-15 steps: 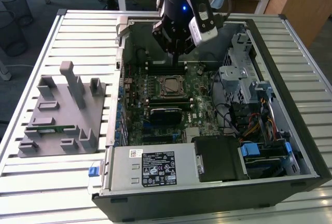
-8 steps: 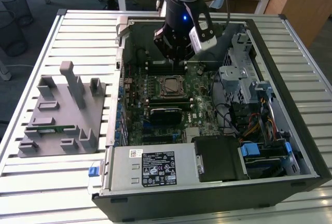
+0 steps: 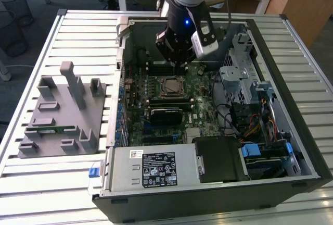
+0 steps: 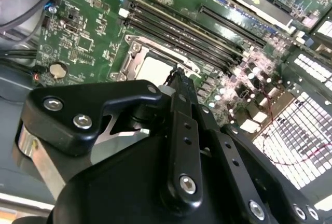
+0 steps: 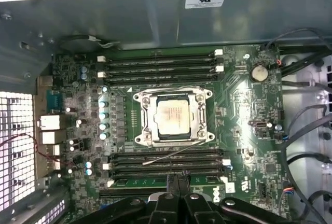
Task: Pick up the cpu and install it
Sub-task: 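Install the second cpu locking lever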
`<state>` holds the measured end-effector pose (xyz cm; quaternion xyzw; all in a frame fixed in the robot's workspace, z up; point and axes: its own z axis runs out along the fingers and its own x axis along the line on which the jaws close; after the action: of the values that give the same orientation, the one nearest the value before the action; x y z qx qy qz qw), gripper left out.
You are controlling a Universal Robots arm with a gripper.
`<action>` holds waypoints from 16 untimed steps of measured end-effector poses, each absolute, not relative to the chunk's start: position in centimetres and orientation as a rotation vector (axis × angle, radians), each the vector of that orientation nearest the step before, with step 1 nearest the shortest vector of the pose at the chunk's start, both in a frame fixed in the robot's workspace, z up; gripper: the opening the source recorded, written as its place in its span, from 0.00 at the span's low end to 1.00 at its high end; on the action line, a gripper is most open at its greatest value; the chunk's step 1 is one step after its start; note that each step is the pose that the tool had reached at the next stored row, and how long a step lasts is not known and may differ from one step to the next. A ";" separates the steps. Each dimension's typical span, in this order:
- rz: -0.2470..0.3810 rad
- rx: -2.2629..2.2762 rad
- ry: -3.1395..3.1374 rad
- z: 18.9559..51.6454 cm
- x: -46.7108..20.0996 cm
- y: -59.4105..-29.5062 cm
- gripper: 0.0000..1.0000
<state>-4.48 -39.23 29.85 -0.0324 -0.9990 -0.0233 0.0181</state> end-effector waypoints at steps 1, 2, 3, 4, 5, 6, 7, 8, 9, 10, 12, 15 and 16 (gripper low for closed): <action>-0.071 -0.101 -3.093 29.8 -4.4 -39.2 0.11; -0.071 -0.101 -3.082 29.7 -4.2 -39.2 0.11; -0.070 -0.101 -3.074 29.6 -4.1 -39.2 0.11; -0.070 -0.101 -3.068 29.4 -3.9 -39.2 0.11; -0.069 -0.101 -3.066 29.2 -3.9 -39.2 0.11; -0.069 -0.101 -3.066 29.1 -3.8 -39.2 0.11; -0.069 -0.101 -3.066 28.9 -3.8 -39.2 0.11; -0.069 -0.101 -3.066 28.7 -3.8 -39.2 0.11; -0.069 -0.101 -3.066 28.5 -3.8 -39.2 0.11; -0.069 -0.101 -3.066 28.3 -3.8 -39.2 0.11; -0.069 -0.101 -3.066 28.0 -3.8 -39.2 0.11; -0.069 -0.100 -3.066 27.4 -3.8 -39.2 0.11; -0.069 -0.100 -3.066 27.2 -3.8 -39.2 0.11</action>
<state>-3.84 -39.23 27.23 -0.0327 -0.9985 -0.0226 0.0367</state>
